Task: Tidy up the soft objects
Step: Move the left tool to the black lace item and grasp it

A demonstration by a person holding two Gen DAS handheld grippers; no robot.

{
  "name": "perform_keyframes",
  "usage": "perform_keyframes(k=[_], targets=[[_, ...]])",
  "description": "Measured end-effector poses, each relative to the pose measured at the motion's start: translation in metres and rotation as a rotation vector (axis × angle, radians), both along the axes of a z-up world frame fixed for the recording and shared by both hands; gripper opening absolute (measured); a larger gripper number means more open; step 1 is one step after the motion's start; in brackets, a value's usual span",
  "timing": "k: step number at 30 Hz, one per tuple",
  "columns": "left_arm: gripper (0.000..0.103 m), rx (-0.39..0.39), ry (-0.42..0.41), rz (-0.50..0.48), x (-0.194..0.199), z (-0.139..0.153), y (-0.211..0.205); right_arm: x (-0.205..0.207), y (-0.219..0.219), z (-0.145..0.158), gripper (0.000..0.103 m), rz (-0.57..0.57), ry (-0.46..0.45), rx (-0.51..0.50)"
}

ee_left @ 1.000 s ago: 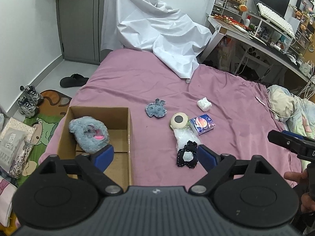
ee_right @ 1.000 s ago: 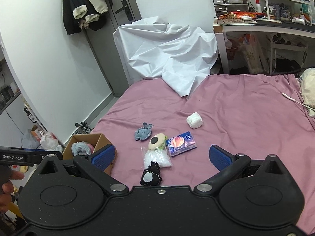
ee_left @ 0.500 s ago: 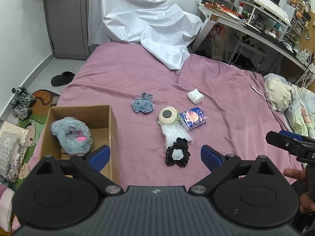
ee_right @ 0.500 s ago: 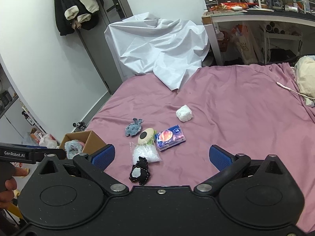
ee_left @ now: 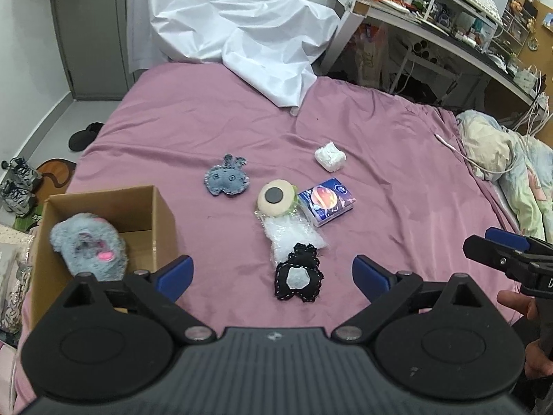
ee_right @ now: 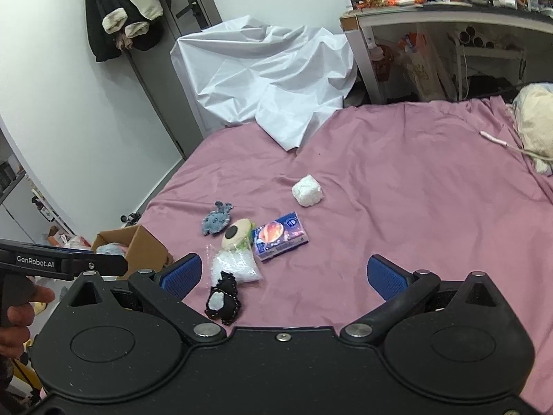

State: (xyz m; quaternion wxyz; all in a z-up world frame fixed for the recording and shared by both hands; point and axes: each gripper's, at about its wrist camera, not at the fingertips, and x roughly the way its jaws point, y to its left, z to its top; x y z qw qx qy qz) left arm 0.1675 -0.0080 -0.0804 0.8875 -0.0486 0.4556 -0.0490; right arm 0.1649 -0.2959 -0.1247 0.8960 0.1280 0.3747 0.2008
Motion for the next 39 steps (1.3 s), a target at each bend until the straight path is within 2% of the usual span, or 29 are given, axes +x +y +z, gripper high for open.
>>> perform_keyframes(k=[18, 30, 33, 39], targets=[[0.094, -0.034, 0.062, -0.077, 0.042, -0.053, -0.024, 0.031, 0.001, -0.043, 0.103, -0.010, 0.133, 0.033], [0.074, -0.051, 0.155, -0.066, 0.060, -0.101, -0.029, 0.047, 0.018, -0.062, 0.102, 0.033, 0.178, 0.086], [0.069, -0.064, 0.170, -0.056, 0.063, -0.110, -0.029, 0.051, 0.024, -0.068, 0.093, 0.048, 0.201, 0.109], [0.060, -0.100, 0.194, -0.042, 0.065, -0.124, -0.027, 0.059, 0.040, -0.076, 0.088, 0.069, 0.224, 0.122]])
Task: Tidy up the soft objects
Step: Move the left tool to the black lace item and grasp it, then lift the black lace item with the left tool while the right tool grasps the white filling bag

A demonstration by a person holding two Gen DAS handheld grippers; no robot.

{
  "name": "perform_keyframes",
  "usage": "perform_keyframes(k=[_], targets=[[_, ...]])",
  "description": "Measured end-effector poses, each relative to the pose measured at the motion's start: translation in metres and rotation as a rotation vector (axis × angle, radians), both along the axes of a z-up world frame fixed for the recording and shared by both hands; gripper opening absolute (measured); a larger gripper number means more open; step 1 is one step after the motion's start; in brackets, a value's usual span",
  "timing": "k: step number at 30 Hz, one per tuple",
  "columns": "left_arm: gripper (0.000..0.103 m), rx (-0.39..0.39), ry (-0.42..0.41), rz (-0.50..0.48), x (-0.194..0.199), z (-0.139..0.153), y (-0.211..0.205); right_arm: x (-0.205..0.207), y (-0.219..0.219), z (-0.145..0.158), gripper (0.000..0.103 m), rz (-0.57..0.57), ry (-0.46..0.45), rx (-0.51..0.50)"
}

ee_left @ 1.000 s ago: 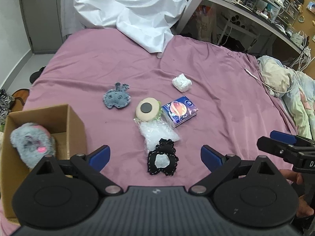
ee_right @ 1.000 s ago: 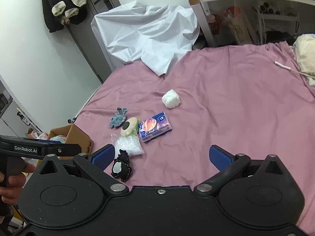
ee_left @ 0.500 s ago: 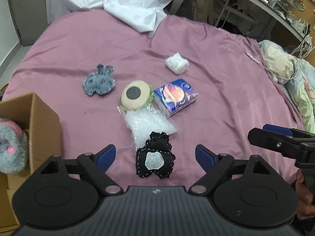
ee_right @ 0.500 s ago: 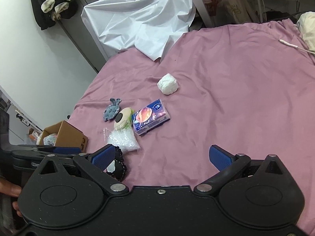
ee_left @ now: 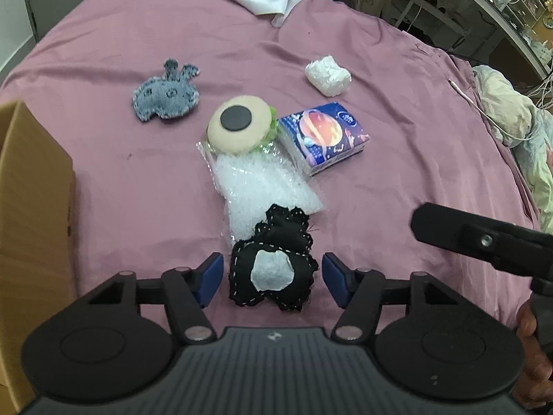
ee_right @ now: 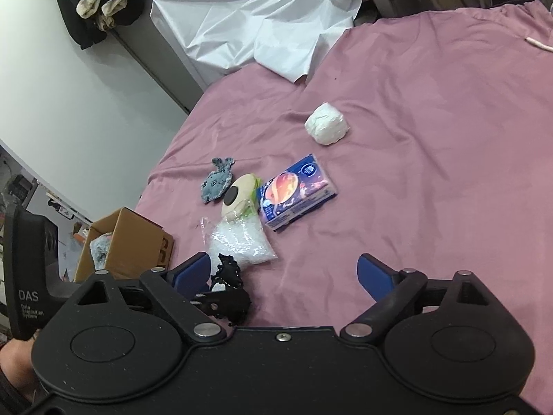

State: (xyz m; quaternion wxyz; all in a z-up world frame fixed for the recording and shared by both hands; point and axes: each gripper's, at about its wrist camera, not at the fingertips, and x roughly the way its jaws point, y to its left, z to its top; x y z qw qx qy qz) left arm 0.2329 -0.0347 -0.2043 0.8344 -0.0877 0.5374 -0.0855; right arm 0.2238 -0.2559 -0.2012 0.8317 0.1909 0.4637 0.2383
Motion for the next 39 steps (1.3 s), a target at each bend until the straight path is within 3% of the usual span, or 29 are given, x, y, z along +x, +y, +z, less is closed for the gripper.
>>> perform_keyframes(k=[5, 8, 21, 27, 28, 30, 31, 32, 39], targets=[[0.044, -0.032, 0.020, 0.025, 0.000, -0.010, 0.005, 0.007, 0.013, -0.007, 0.084, 0.017, 0.014, 0.005], [0.039, -0.046, 0.015, 0.041, -0.003, -0.010, 0.008, 0.013, 0.024, -0.012, 0.082, 0.029, 0.023, 0.002], [0.037, -0.059, -0.021, 0.184, -0.016, 0.002, 0.041, 0.024, 0.056, -0.023, 0.077, 0.060, 0.027, -0.023], [0.037, -0.052, -0.033, 0.237, -0.015, 0.006, 0.053, 0.032, 0.074, -0.023, 0.070, 0.089, 0.027, -0.022], [0.037, -0.054, -0.034, 0.241, -0.015, 0.006, 0.054, 0.033, 0.076, -0.024, 0.068, 0.090, 0.036, -0.017], [0.037, -0.055, -0.034, 0.247, -0.016, 0.007, 0.057, 0.036, 0.079, -0.029, 0.050, 0.096, 0.066, 0.005], [0.037, -0.055, -0.036, 0.250, -0.016, 0.008, 0.057, 0.037, 0.080, -0.032, 0.032, 0.099, 0.086, 0.005], [0.037, -0.056, -0.037, 0.251, -0.017, 0.009, 0.058, 0.037, 0.080, -0.034, 0.028, 0.095, 0.101, 0.008], [0.037, -0.058, -0.064, 0.253, -0.022, 0.020, 0.062, 0.022, 0.063, -0.025, 0.017, 0.069, 0.077, 0.015]])
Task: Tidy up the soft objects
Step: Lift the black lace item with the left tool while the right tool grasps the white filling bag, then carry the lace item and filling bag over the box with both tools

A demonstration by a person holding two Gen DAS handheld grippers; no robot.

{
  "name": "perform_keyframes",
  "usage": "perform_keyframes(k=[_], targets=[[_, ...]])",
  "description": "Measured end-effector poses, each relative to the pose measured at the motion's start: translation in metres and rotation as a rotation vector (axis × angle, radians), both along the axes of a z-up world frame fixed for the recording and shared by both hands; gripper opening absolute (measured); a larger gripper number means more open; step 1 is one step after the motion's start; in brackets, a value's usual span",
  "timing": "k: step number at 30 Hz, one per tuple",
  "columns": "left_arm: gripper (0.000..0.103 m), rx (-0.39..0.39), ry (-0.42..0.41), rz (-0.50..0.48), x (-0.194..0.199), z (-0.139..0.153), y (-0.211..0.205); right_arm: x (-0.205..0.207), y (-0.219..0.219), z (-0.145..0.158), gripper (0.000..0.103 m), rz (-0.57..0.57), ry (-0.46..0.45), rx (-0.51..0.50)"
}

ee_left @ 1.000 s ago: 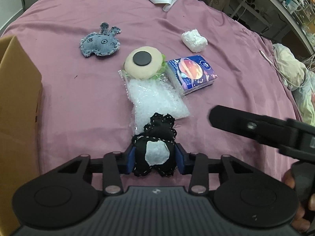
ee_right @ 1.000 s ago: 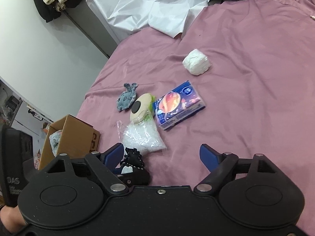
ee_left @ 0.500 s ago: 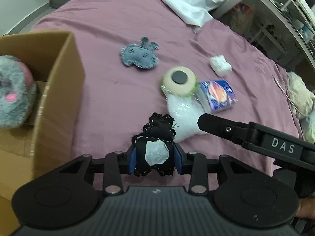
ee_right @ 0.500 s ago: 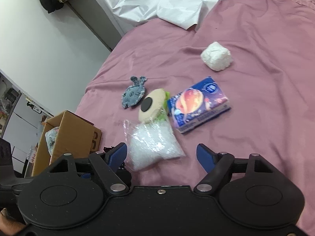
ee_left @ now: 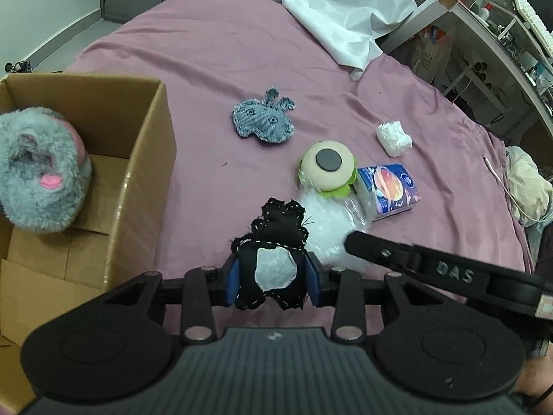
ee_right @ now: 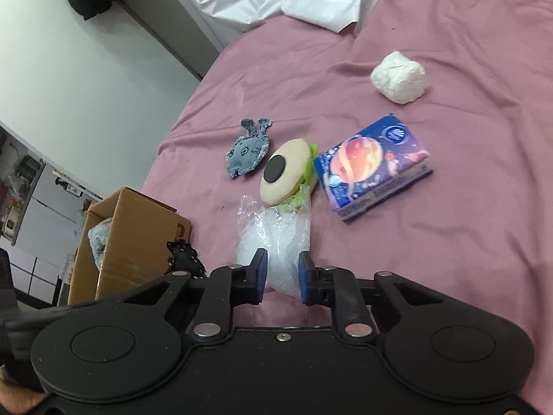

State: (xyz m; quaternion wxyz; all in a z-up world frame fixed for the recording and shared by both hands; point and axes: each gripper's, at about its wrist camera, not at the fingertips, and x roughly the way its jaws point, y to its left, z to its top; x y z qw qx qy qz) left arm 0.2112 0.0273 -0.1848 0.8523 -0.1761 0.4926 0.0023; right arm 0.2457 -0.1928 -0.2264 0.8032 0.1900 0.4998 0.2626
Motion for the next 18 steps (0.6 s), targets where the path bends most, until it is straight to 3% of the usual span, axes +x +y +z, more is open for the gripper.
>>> perform_keyframes(k=[18], targets=[[0.037, 0.003, -0.090, 0.005, -0.019, 0.034, 0.005, -0.029, -0.029, 0.034, 0.010, -0.094, -0.079, 0.017]])
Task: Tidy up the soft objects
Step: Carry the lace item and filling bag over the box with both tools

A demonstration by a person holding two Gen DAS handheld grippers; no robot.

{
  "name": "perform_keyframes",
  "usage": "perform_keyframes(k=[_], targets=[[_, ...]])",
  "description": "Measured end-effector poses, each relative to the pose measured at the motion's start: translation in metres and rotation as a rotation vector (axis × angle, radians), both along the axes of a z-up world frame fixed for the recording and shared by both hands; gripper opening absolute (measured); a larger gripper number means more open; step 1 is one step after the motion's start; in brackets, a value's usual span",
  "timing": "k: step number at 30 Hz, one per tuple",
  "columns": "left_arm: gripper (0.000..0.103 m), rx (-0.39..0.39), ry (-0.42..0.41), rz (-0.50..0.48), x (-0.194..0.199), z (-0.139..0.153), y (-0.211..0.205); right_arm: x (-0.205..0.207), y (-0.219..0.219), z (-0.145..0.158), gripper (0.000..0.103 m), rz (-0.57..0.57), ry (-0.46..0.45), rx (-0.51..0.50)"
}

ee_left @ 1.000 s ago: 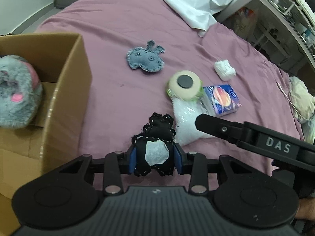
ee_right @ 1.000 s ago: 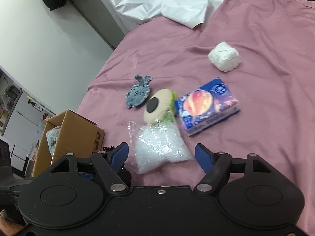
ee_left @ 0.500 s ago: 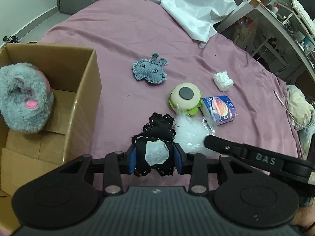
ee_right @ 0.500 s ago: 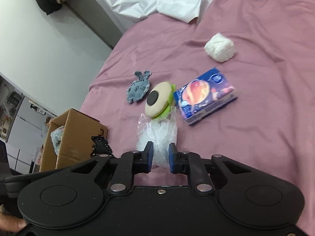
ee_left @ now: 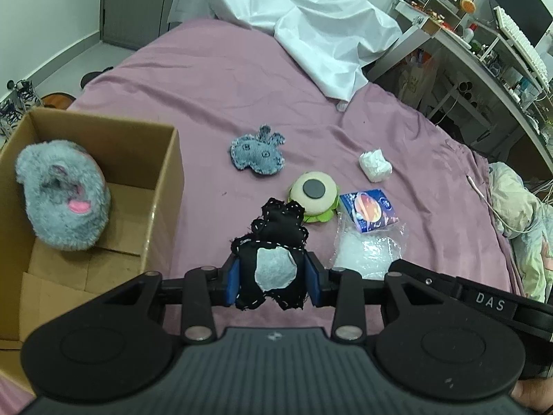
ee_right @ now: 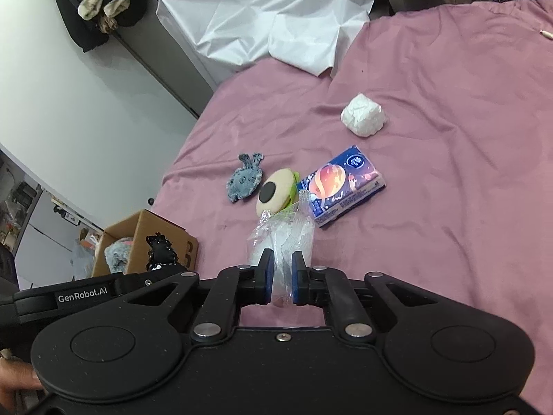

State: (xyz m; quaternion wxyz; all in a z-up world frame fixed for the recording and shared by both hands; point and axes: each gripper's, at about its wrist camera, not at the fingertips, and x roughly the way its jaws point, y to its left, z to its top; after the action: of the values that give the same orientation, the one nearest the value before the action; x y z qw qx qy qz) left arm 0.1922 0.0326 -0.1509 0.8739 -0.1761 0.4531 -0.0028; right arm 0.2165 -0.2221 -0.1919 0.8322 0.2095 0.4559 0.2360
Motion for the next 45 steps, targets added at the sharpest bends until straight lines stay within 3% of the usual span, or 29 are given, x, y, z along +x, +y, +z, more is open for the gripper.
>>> perform_keyframes(k=[24, 45], targets=[[0.037, 0.014, -0.094, 0.038, -0.020, 0.043, 0.026, -0.015, 0.030, 0.048, 0.009, 0.056, -0.114, 0.042], [0.037, 0.011, -0.100, 0.188, -0.046, 0.035, 0.114, -0.024, 0.100, 0.066, 0.009, 0.209, -0.166, 0.021]])
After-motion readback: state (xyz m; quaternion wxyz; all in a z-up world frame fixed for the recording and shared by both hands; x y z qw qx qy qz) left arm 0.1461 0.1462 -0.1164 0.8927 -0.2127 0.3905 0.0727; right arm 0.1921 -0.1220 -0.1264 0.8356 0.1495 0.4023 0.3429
